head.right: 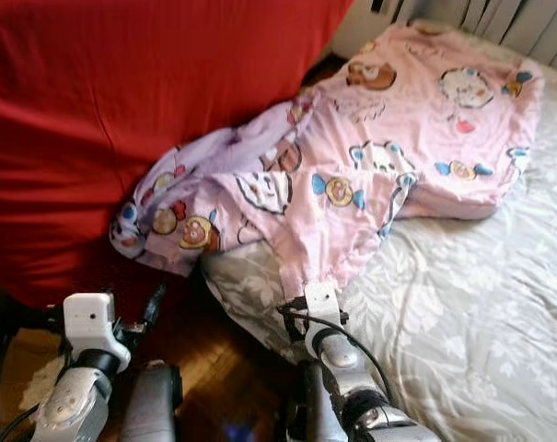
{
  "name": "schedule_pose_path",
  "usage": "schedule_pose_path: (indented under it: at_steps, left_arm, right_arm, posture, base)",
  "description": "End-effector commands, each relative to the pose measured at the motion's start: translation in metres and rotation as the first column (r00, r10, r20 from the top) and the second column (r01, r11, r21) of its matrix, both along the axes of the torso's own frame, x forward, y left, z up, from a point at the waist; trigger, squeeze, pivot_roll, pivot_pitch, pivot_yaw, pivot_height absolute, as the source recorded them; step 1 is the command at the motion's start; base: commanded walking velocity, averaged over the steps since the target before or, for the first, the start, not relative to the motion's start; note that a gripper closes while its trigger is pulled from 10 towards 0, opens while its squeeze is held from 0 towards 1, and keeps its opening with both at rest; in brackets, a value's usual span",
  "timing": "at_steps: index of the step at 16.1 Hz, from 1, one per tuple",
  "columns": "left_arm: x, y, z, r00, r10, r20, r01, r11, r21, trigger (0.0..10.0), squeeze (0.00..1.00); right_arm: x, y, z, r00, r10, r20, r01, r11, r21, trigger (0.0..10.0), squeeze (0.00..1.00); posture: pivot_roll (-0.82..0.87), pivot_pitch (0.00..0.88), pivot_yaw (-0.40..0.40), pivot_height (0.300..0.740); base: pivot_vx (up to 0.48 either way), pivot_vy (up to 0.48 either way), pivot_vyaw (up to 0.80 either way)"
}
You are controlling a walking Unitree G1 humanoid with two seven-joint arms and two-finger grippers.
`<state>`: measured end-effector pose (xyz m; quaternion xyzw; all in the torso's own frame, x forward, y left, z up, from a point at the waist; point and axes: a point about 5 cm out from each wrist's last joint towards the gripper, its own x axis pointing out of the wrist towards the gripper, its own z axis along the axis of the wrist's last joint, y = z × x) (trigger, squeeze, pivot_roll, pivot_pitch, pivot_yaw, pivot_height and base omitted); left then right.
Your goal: Clean up the room
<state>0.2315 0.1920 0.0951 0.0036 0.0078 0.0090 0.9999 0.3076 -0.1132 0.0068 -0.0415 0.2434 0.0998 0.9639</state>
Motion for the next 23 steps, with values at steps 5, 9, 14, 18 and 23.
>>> schedule_pose_path:
  at_steps: [5, 9, 14, 18, 23]
  left_arm:
    - [-0.018, -0.003, 0.008, 1.0, 0.008, -0.024, -0.008, 1.0, -0.007, 10.0, 0.0]
    - [-0.028, -0.005, 0.013, 0.999, 0.017, -0.041, -0.018, 1.0, -0.011, 10.0, 0.0]
    - [-0.044, -0.007, 0.016, 0.997, 0.035, -0.07, -0.037, 0.999, -0.019, 10.0, 0.0]
    - [-0.05, -0.01, 0.018, 0.996, 0.043, -0.075, -0.045, 0.999, -0.024, 10.0, 0.0]
    - [-0.053, -0.011, 0.017, 0.995, 0.052, -0.087, -0.054, 0.998, -0.028, 10.0, 0.0]
  right_arm:
    - [0.01, 0.015, 0.012, 0.997, 0.065, 0.04, -0.063, 0.997, -0.049, 10.0, 0.0]
    - [0.012, 0.019, 0.014, 0.994, 0.097, 0.043, -0.092, 0.991, -0.101, 10.0, 0.0]
    - [0.016, 0.024, 0.021, 0.982, 0.156, 0.105, -0.131, 0.967, -0.218, 10.0, 0.0]
    - [0.015, 0.022, 0.019, 0.985, 0.143, 0.101, -0.114, 0.962, -0.248, 10.0, 0.0]
    - [0.018, 0.013, 0.021, 0.988, 0.1, 0.117, -0.061, 0.953, -0.296, 10.0, 0.0]
  posture:
    - [0.25, 0.364, -0.116, 0.604]
    - [0.26, 0.388, -0.121, 0.604]
    - [0.27, 0.425, -0.14, 0.604]
    - [0.27, 0.437, -0.151, 0.604]
    - [0.26, 0.438, -0.159, 0.604]
  base:
    - [0.0, 0.0, 0.0]
    - [0.0, 0.0, 0.0]
    - [0.0, 0.0, 0.0]
    - [0.0, 0.0, 0.0]
    - [0.0, 0.0, 0.0]
